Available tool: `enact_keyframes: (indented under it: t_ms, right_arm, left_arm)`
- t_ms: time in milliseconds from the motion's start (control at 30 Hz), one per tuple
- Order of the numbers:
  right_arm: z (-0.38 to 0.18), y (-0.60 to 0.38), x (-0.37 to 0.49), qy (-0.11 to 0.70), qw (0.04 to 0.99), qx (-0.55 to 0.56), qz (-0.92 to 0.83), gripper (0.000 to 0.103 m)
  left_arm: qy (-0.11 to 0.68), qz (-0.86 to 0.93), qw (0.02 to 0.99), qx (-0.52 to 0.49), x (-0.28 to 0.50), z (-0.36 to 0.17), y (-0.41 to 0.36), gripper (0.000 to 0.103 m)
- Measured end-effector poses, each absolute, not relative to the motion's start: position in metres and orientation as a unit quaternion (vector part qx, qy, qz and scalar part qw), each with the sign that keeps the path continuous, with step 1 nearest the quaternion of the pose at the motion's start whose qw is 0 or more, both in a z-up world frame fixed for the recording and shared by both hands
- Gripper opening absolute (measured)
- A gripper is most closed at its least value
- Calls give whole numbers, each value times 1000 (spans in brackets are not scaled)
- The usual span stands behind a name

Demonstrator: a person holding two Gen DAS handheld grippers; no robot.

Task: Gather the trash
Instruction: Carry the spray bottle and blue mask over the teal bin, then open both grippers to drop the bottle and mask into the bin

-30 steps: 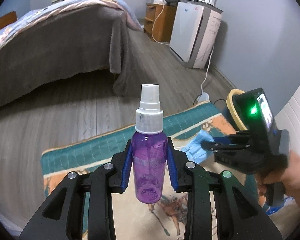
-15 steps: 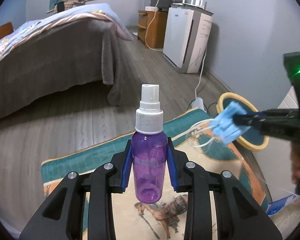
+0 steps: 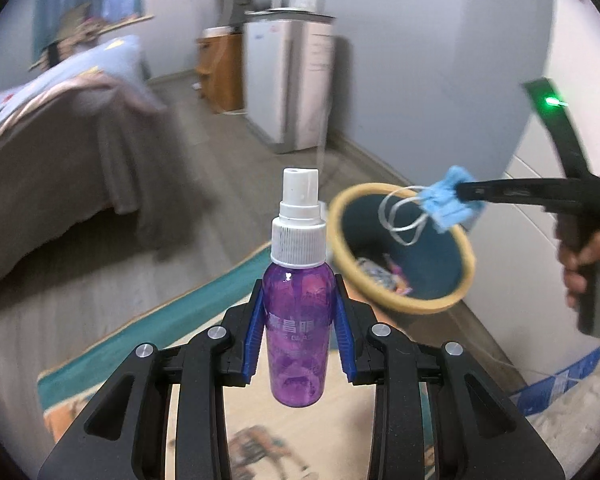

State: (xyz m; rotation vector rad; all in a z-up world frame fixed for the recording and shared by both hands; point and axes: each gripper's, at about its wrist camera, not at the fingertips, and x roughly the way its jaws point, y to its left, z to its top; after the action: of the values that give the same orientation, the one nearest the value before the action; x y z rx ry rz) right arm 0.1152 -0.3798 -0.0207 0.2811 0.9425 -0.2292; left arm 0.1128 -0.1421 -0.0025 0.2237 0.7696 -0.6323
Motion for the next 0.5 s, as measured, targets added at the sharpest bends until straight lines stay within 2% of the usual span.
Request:
enact_keyframes:
  t_ms: [367, 433, 500]
  right_arm:
    - [-69, -434, 112, 480, 844, 191, -145, 18]
    - [-70, -438, 113, 475, 844, 205, -140, 26]
    - [-70, -442, 113, 470, 844, 219, -138, 32]
  left_arm:
    - [368, -376, 832, 175, 123, -40, -278, 34]
    - [365, -378, 832, 177, 127, -43, -286, 35]
    - [367, -378, 833, 170, 131, -43, -294, 43]
